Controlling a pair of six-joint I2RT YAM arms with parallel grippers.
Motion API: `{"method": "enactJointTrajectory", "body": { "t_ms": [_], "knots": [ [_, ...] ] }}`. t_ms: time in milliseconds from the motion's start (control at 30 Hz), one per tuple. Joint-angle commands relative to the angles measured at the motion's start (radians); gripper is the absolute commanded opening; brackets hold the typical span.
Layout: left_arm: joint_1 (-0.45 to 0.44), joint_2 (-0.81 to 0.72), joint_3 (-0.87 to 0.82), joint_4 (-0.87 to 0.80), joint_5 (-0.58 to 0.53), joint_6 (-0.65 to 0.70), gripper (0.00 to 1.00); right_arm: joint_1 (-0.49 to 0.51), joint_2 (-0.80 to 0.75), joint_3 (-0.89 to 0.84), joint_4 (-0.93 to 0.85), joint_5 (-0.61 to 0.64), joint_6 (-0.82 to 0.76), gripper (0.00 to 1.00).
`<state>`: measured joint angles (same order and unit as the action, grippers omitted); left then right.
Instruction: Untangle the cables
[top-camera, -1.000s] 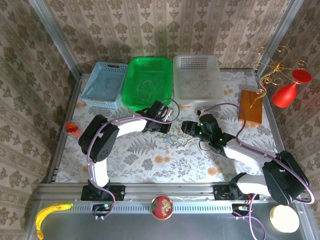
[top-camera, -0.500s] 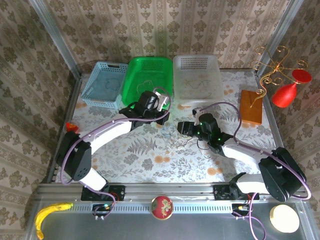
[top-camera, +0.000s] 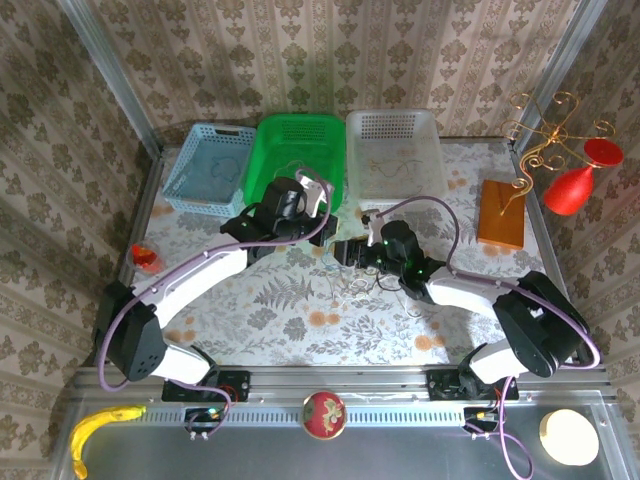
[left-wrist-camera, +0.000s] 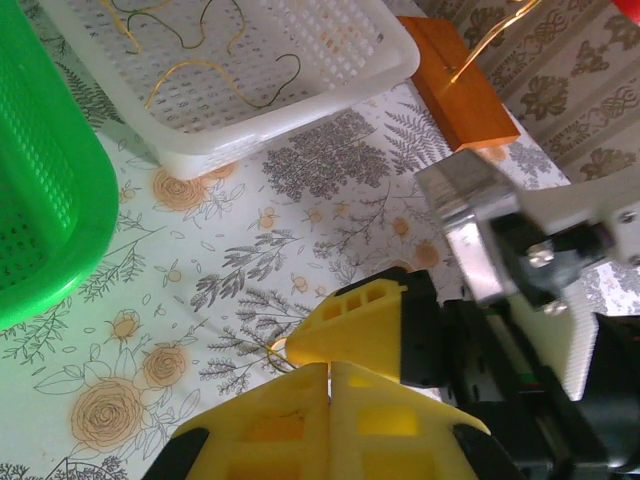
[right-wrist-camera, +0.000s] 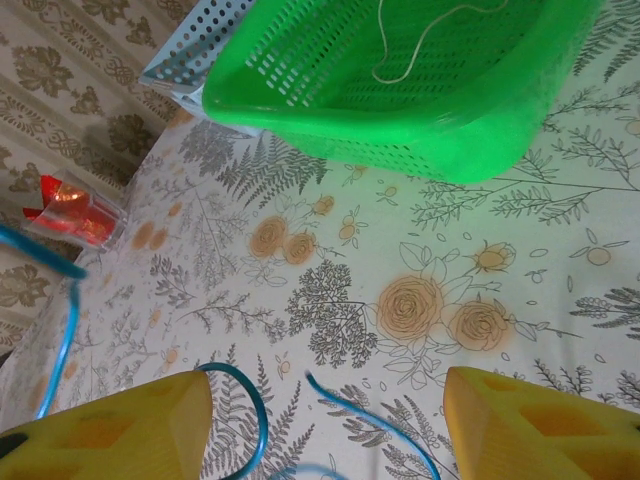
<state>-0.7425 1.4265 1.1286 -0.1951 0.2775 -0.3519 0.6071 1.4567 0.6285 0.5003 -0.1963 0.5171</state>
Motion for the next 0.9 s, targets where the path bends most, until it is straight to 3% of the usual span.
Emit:
{"method": "enactJointTrajectory", "body": {
  "t_ms": [0,433,867],
  "knots": [
    [0.008,-0.03,0.019,-0.003,0.019,-0.02,0.0,0.01,0.017,0.023,0.049,-0.023,-0.021,0.64],
    [0.023,-0.078,0.054,-0.009,0.015,-0.013,0.0,-0.006,-0.024,-0.055,0.051,0.013,0.0,0.65],
    [0.028,-0.101,0.077,-0.013,0.009,-0.008,0.0,-0.006,0.061,-0.023,0.11,-0.034,0.046,0.65]
  ]
}}
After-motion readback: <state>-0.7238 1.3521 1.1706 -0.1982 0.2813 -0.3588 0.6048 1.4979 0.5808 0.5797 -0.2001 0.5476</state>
